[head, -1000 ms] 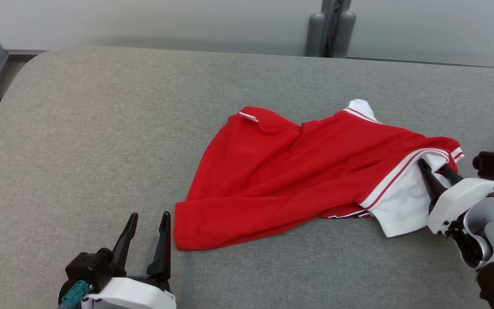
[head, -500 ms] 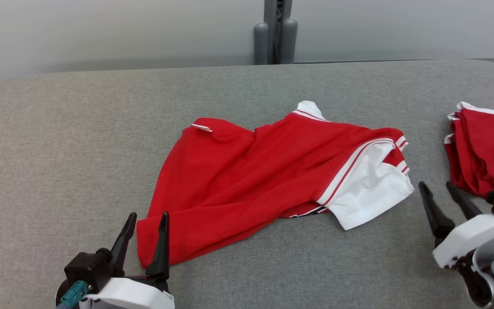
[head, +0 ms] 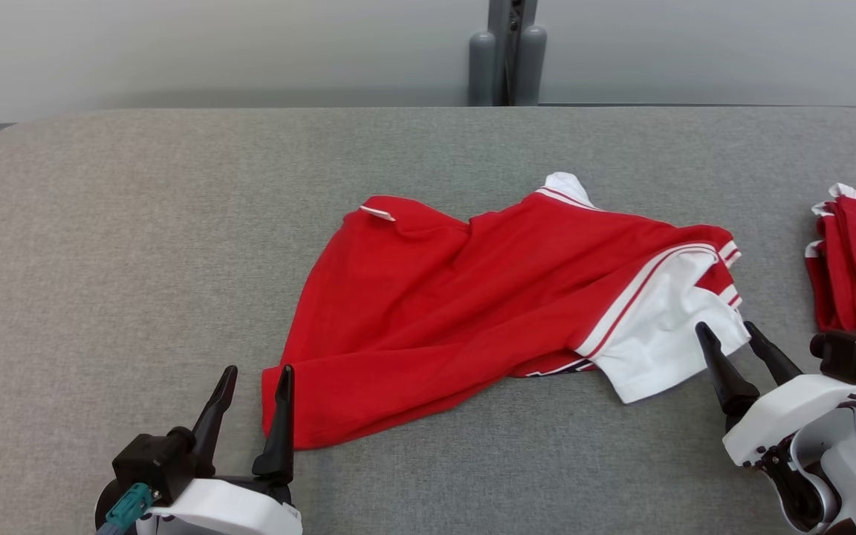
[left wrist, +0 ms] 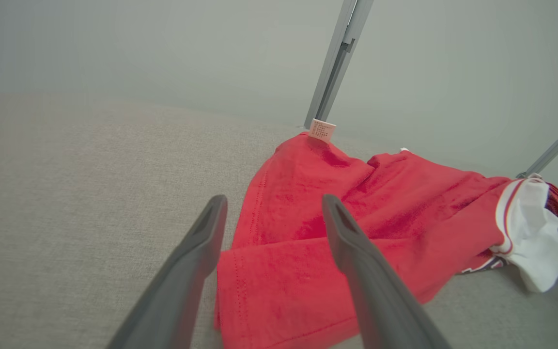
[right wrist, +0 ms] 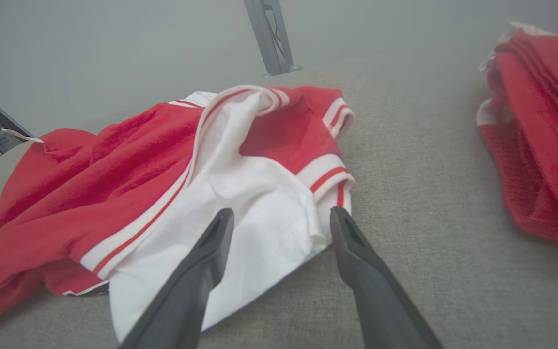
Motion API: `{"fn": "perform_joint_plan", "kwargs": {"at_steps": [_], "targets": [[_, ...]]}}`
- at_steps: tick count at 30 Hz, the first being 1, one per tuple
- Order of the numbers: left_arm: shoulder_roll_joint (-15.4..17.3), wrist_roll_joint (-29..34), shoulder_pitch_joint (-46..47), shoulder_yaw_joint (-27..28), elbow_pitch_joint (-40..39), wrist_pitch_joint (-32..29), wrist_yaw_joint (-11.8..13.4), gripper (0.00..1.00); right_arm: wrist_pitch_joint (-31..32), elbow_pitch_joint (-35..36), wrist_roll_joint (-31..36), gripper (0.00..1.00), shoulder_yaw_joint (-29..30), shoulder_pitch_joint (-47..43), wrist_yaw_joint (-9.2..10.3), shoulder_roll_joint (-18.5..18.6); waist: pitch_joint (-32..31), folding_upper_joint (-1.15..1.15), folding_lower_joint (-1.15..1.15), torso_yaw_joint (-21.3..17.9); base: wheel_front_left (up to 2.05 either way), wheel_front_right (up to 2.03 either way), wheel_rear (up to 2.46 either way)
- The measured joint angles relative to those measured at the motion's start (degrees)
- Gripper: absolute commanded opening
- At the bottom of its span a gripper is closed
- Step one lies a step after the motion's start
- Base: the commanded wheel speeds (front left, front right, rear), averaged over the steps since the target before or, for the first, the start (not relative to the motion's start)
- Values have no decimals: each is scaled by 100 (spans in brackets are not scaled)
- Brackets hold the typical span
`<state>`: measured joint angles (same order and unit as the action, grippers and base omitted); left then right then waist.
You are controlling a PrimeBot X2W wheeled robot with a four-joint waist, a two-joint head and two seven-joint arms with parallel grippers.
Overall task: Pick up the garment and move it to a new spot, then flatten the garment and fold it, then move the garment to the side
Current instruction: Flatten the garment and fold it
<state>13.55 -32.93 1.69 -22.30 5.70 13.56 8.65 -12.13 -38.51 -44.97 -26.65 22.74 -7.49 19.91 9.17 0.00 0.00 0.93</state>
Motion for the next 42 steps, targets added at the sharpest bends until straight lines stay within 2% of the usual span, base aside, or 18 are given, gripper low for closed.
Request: {"fn": "perform_joint_plan", "kwargs": {"at_steps": [2,5,10,11,21,34,39,42], "targets": [[1,-1,-1,4,2,0,3,100,-7,-64,-24,49,-40,45,0,-24,-1,0,0,74,0,0,0],[2,-3,-3,8,10,7,7,100,-19,-156,-51,29,-116,70,0,-42,-14,0,0,131,0,0,0],[4,-19,-5,32,18,14,24,100,-53,-342,-92,7,-194,166,0,-70,-38,0,0,105,0,0,0],[8,-19,-5,37,16,16,24,100,-64,-372,-98,0,-207,185,0,-82,-41,0,0,88,0,0,0],[15,-60,-31,41,27,42,47,100,-212,-64,-470,0,-111,-34,0,-9,-77,0,0,-99,0,0,0],[64,-191,-183,37,91,-20,41,100,-243,1333,-1047,0,433,-1540,0,244,-267,0,0,-282,0,0,0],[145,-330,-327,70,84,-176,21,100,-144,1841,-1067,0,862,-2103,0,305,-304,0,0,-289,0,0,0],[134,-620,-482,73,81,-436,-64,100,-18,2163,-1122,0,1089,-2381,0,287,-304,0,0,-283,0,0,0]]}}
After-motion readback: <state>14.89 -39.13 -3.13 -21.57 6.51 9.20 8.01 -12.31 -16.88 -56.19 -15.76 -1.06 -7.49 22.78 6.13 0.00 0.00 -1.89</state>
